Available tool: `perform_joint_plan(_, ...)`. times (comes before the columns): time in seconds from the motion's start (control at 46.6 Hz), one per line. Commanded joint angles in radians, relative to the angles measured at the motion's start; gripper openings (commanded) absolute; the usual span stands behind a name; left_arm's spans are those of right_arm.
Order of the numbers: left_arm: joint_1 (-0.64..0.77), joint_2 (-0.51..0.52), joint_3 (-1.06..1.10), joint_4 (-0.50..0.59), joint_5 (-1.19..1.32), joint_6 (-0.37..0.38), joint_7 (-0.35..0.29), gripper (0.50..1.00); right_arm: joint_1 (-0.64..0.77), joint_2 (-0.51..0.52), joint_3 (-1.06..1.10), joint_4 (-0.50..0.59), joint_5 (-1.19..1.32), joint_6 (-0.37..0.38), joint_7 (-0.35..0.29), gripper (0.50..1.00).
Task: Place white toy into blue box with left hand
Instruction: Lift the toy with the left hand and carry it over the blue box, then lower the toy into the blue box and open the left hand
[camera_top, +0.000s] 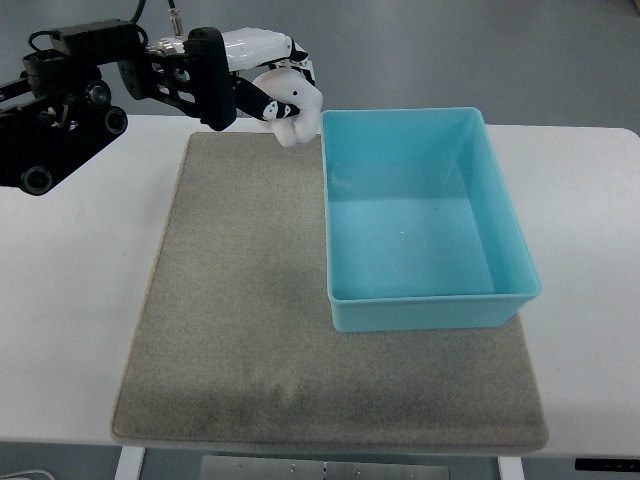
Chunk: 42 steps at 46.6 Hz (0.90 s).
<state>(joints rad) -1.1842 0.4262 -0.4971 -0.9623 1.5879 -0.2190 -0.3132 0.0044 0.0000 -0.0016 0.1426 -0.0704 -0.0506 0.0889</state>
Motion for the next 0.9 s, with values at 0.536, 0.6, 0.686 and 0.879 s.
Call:
perform_joint_plan(0.536,-0.02,-0.317,0.18,0.001,0.017,0.004,0.072,0.608,0.0,0.0,0.0,0.0,0.0,0.0,0.0,0.936)
perform_joint_plan(0.6,-0.017,-0.319,0.18,0.002,0.017,0.004,0.072,0.764,0.0,0.0,0.0,0.0,0.0,0.0,0.0,0.936)
perform_joint_plan(0.686,-0.017,-0.319,0.184,0.002,0.01,0.001,0.072,0.932,0.0,0.0,0.0,0.0,0.0,0.0,0.0,0.936)
perform_joint_plan(0.879,-0.011,-0.317,0.186,0.004,0.004,-0.005,0.072,0.962,0.0,0.0,0.0,0.0,0.0,0.0,0.0,0.936)
